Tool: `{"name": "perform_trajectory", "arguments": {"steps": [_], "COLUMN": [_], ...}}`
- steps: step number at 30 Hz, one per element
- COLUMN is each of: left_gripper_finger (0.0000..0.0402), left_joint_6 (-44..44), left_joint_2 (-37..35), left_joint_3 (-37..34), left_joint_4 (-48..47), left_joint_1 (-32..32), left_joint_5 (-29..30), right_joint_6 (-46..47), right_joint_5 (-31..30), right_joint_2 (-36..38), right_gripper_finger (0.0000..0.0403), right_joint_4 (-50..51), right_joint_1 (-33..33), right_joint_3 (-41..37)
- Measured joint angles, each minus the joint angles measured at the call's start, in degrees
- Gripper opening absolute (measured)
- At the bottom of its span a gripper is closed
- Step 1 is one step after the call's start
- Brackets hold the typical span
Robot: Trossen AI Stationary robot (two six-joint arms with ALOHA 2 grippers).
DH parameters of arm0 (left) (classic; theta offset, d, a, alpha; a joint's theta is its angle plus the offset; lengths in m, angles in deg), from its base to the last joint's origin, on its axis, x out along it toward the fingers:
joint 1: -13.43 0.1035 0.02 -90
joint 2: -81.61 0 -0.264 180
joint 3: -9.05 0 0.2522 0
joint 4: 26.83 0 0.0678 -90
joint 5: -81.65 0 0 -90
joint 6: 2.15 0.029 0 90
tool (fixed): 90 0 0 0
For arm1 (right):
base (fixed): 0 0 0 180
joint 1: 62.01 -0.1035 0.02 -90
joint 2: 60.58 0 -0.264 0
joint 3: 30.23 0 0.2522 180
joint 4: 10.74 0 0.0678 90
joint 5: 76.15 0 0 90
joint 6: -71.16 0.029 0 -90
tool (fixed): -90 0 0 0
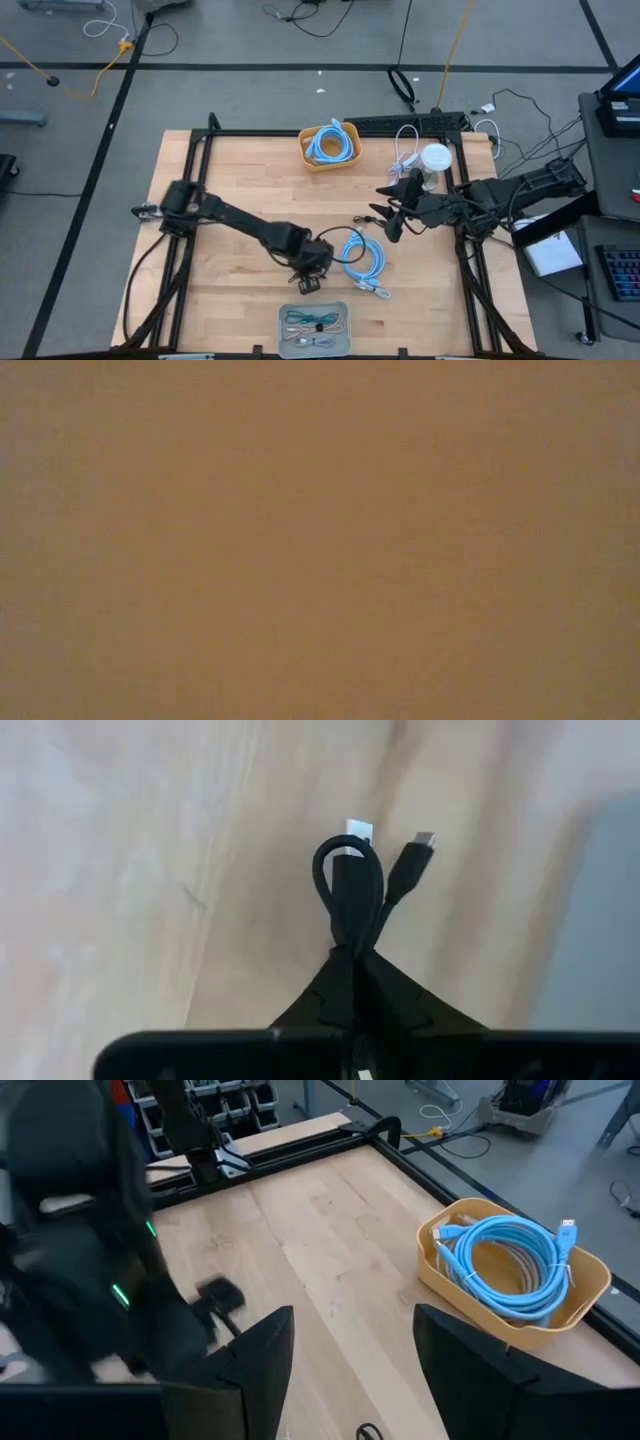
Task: Pick & Place USB Port
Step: Put the bottom black charger cable into the gray bin
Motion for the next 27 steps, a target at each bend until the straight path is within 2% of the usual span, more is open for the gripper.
{"name": "perform_trajectory", "arguments": {"steps": [5,10,15,18,22,27], "left_gripper_finger": [0.0004,0.0004,0.0004,0.0003,0.0003,0.0003], "left_joint_6": [-1.6,-5.9,-8.6,-9.0,-7.7,-2.3], "left_joint_2": [-9.2,-15.0,-14.5,-13.5,-11.0,-6.0], "left_joint_3": [0.3,0.4,0.3,0.3,0.4,0.3], "left_joint_4": [-4.7,-3.0,2.1,8.7,14.3,17.6], "left_joint_1": [-0.3,-3.4,-8.8,-10.8,-10.4,-8.1], "left_joint_5": [-0.3,-6.1,-12.3,-16.1,-17.1,-22.6], "right_joint_6": [-0.5,-1.9,-4.1,-5.1,-5.1,-5.6], "right_joint_5": [0.1,0.1,0.1,0.2,0.2,0.4], "right_joint_2": [0.0,0.0,0.0,0.0,0.0,0.0], "right_gripper_finger": [0.0199,0.0199,0.0199,0.0199,0.0199,0.0199], "right_joint_4": [-0.1,-0.1,-0.1,-0.1,-0.9,-1.4], "right_joint_1": [0.9,2.6,4.7,6.1,7.9,9.5], "right_joint_3": [0.0,0.0,0.0,0.0,0.0,0.0]}}
